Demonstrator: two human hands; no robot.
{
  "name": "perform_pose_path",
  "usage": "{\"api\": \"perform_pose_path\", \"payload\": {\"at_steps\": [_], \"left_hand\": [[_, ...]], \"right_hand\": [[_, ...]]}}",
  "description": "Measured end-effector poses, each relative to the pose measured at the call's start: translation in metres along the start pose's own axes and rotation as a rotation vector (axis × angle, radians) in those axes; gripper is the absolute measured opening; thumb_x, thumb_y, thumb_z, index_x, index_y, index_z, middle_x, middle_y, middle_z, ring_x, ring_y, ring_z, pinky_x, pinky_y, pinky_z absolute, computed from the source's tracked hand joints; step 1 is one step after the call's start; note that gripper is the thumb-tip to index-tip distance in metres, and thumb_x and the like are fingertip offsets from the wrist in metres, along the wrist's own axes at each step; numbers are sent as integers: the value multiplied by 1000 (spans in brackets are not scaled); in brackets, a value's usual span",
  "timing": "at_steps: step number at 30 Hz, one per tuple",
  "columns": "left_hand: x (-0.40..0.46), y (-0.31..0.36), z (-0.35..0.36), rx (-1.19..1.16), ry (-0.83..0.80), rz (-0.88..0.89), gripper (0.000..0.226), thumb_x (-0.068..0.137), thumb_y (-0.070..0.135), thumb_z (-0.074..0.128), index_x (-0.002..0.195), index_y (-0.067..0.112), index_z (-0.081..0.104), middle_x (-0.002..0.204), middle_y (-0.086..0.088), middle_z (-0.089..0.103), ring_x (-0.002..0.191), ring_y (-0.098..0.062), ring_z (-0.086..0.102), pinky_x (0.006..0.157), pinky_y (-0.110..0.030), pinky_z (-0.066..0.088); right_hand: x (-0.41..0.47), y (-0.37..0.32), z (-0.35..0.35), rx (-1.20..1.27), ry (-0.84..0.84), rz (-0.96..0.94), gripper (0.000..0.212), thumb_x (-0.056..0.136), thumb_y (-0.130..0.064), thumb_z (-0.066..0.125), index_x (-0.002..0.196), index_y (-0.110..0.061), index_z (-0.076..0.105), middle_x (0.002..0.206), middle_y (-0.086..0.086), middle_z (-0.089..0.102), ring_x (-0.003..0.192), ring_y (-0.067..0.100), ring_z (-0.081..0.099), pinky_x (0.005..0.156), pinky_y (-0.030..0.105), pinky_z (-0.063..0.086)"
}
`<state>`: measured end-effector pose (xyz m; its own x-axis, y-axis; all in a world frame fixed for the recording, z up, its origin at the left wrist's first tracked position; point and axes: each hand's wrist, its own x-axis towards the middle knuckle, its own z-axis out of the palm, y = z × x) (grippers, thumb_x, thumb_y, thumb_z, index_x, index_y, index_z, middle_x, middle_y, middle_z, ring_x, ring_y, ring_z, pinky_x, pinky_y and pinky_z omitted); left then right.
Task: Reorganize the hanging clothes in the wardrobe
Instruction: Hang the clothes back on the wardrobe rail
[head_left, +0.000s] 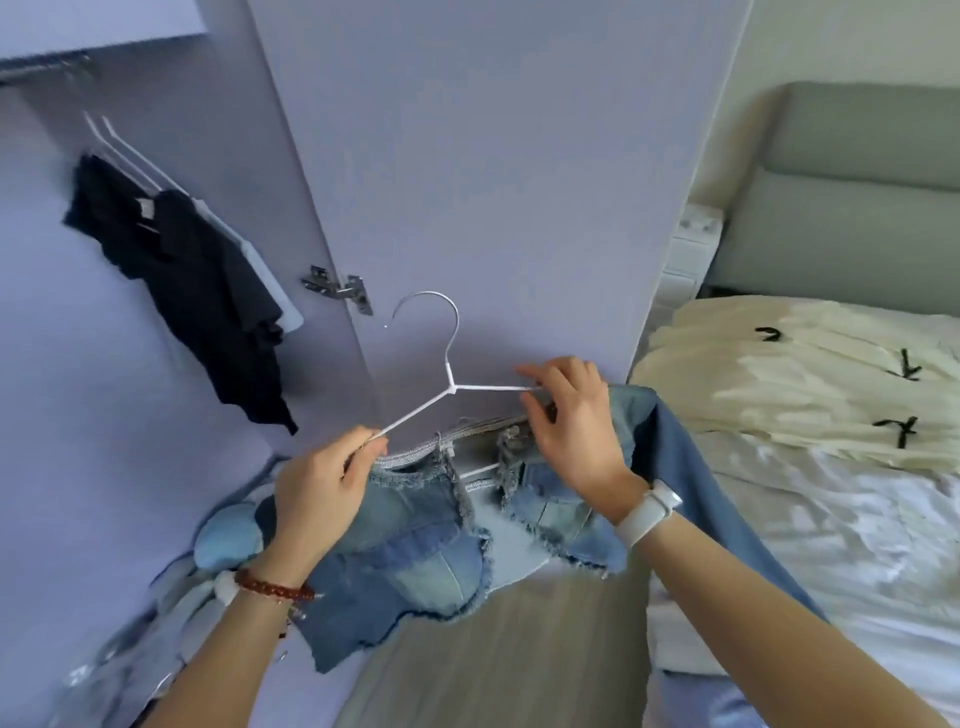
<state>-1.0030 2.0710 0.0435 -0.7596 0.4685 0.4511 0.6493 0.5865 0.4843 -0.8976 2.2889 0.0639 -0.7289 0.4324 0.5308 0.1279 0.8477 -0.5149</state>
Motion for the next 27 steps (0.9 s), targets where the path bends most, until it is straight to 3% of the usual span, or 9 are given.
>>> {"api": "perform_pose_path", "payload": {"at_steps": [4, 6, 10, 13, 15, 18, 23, 27], "left_hand": [[-16, -29, -37, 100, 121, -66, 37, 86, 39, 44, 80, 17, 73, 49, -5, 55, 45, -30, 52, 46, -29, 39], [-21, -40, -54, 172, 209, -112, 33, 85, 36, 47, 82, 17, 73, 55, -8, 62, 48, -33, 56, 49, -28, 39], [-28, -53, -87, 318, 312, -221, 23, 84, 29, 54, 84, 17, 73, 60, -10, 66, 50, -34, 59, 48, -32, 41], [-35, -62, -105, 395, 360, -313, 24, 87, 34, 55, 86, 18, 73, 65, -10, 69, 54, -35, 62, 49, -33, 45], [-41, -69, -114, 456, 391, -343, 41, 90, 46, 41, 87, 19, 73, 63, -11, 68, 52, -35, 62, 49, -35, 47], [-50, -78, -123, 593, 422, -302, 64, 94, 53, 20, 82, 18, 72, 58, -7, 65, 43, -28, 58, 41, -29, 43], [-63, -86, -140, 704, 476, -318, 35, 88, 31, 44, 74, 11, 69, 52, -8, 61, 37, -27, 55, 36, -26, 40], [-68, -88, -152, 775, 489, -365, 20, 82, 23, 55, 72, 12, 69, 51, -7, 61, 37, -27, 54, 36, -23, 37]], "right_hand": [[8, -24, 39, 22, -90, -50, 31, 77, 2, 63, 108, 4, 59, 106, 25, 51, 95, 41, 48, 87, 45, 42], [14, -39, 58, -81, -83, -71, 34, 72, 1, 67, 106, 2, 60, 105, 26, 53, 91, 43, 50, 80, 50, 45], [32, -70, 84, -186, -85, -116, 35, 66, -4, 71, 100, -9, 65, 90, 17, 59, 83, 39, 56, 69, 46, 43], [49, -86, 102, -270, -227, -217, 32, 79, -7, 58, 111, -10, 60, 98, 13, 60, 95, 35, 53, 76, 41, 37], [59, -93, 115, -218, -383, -239, 33, 88, -9, 45, 119, -13, 53, 110, 11, 55, 105, 32, 49, 82, 38, 36], [71, -107, 120, -24, -466, -244, 30, 92, -7, 40, 116, -9, 58, 108, 16, 54, 97, 38, 54, 78, 38, 43], [80, -143, 109, 298, -307, -287, 24, 89, -5, 48, 105, -6, 66, 103, 17, 59, 85, 36, 59, 77, 35, 45], [87, -165, 101, 366, -282, -327, 24, 88, -8, 50, 106, -5, 66, 105, 15, 59, 83, 31, 60, 76, 32, 47]]}}
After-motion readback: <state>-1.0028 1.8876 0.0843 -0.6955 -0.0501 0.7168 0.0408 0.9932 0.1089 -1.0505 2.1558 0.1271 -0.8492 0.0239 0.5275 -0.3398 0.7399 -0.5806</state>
